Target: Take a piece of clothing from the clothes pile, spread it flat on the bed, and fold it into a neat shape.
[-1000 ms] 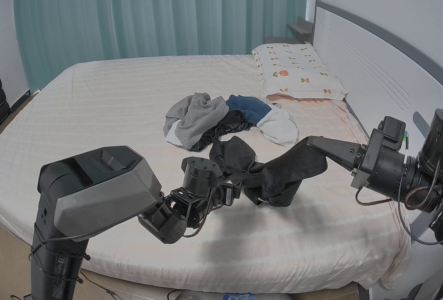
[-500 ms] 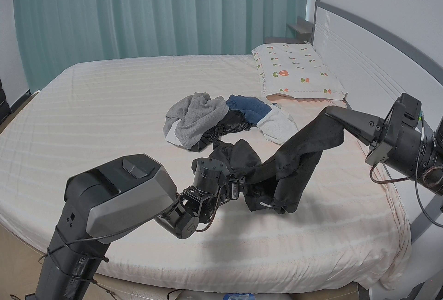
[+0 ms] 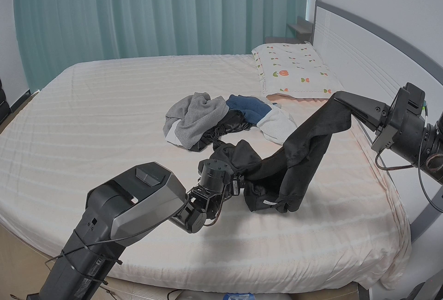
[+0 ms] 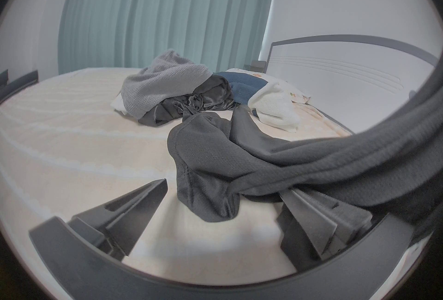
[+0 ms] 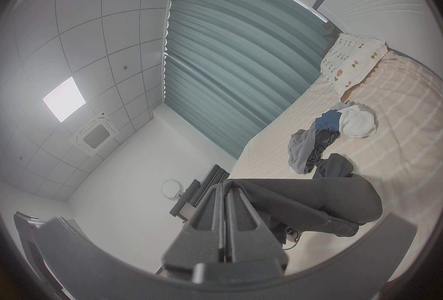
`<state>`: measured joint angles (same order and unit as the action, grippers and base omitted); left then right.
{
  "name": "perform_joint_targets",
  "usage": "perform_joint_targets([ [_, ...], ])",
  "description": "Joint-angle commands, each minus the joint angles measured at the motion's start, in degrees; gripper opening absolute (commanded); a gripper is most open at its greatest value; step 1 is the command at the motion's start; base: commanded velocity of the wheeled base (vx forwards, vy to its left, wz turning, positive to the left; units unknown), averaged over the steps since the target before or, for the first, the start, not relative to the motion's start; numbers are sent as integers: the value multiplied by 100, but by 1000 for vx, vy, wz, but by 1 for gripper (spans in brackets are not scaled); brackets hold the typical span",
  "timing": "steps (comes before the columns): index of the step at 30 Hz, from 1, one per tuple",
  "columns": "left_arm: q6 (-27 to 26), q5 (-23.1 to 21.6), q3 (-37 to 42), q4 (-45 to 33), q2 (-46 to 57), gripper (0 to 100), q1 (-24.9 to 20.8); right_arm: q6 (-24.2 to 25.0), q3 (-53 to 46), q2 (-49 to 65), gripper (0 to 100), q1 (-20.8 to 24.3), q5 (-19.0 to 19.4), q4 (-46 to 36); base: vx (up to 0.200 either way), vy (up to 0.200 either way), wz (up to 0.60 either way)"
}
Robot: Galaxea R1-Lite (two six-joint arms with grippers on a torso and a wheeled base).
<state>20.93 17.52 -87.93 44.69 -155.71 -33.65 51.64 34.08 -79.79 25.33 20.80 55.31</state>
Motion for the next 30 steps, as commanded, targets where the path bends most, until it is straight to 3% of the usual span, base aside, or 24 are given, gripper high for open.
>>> perform_joint_targets([
  [1, 271, 15, -348, -285, -117, 0, 42, 4, -16, -90, 0, -2, -5, 6, 0, 0, 0],
  [9, 561, 94, 127, -391, 41, 0, 201, 4, -51, -257, 0, -20, -14, 15, 0, 0, 0],
  [14, 974, 76, 1366, -417, 1456, 0, 253, 4, -42, -582, 0, -55, -32, 24, 0, 0, 0],
  [20, 1018, 68, 2351, -901, 3187, 0, 157, -22, 19, -1048, 0, -63, -85, 85, 0, 0, 0],
  [23, 1159, 59, 2359, -1270, 3741, 0, 165, -31, 169, -1188, 0, -169, -76, 94, 0, 0, 0],
  [26, 1660, 32, 1938, -2492, 4611, 0, 218, -40, 872, -1487, 0, -477, -93, 15, 0, 0, 0],
  [30, 1959, 24, 1252, -3353, 4980, 0, 297, -57, 1759, -1513, 0, -538, -93, -266, 0, 0, 0],
])
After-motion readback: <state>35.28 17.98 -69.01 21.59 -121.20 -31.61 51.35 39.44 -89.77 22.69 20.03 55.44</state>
